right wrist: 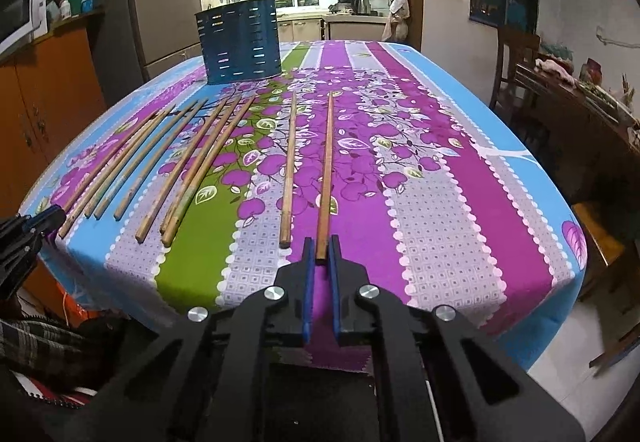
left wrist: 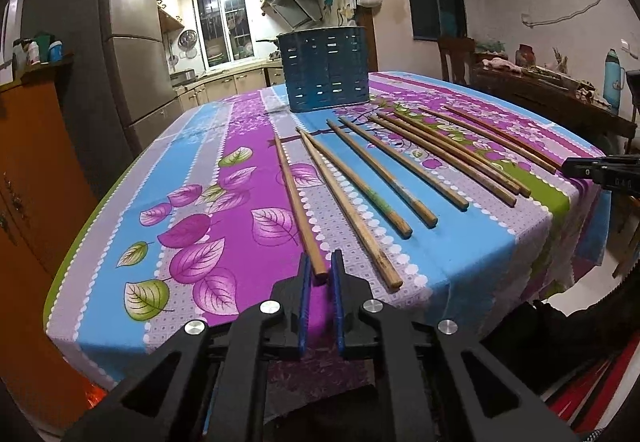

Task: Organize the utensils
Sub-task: 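Close the left gripper on a wooden chopstick while the right gripper grasps another chopstick, then lift the left gripper's chopstick toward the blue holder while the right gripper carries its chopstick there, then lower the left gripper's chopstick into the holder while the right gripper inserts and releases its chopstick, then move both open grippers back to the remaining chopsticks, then close the left gripper on a chopstick while the right gripper grasps another chopstick, then lift the left gripper's chopstick toward the blue holder while the right gripper carries its chopstick there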

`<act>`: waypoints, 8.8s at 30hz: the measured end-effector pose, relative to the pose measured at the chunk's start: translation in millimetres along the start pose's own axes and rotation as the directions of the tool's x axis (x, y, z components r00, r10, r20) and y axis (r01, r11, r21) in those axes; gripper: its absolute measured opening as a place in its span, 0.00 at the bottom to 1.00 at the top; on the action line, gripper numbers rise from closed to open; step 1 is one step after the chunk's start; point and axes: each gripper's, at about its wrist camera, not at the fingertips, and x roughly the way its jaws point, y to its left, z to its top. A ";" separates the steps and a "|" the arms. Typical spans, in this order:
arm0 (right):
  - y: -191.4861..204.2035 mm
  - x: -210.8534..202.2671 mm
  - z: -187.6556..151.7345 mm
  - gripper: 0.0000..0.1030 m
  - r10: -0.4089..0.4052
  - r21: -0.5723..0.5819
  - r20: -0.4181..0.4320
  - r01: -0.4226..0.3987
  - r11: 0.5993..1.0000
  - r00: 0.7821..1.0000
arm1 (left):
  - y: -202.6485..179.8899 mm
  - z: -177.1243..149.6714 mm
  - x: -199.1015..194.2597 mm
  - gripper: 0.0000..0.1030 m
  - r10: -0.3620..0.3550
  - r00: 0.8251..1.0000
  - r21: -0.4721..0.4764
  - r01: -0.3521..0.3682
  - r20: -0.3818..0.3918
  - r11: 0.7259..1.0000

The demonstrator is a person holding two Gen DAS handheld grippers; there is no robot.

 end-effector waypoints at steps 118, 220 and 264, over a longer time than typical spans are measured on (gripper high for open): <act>64.0 -87.7 196.6 0.38 0.137 -0.141 0.454 -0.081 0.987 0.880 | 41.5 248.0 -69.0 0.37 0.367 0.765 -0.186 -0.317 0.529 0.930; 6.3 -4.4 9.4 0.05 0.078 -0.046 0.161 -0.071 0.996 0.984 | -19.7 6.1 -17.9 0.07 0.095 0.994 -0.065 -0.091 0.052 0.994; 14.0 -51.3 190.6 0.04 0.178 -0.207 0.442 -0.093 0.974 0.879 | 68.6 207.7 -13.8 0.07 0.001 0.966 -0.066 0.017 0.258 0.998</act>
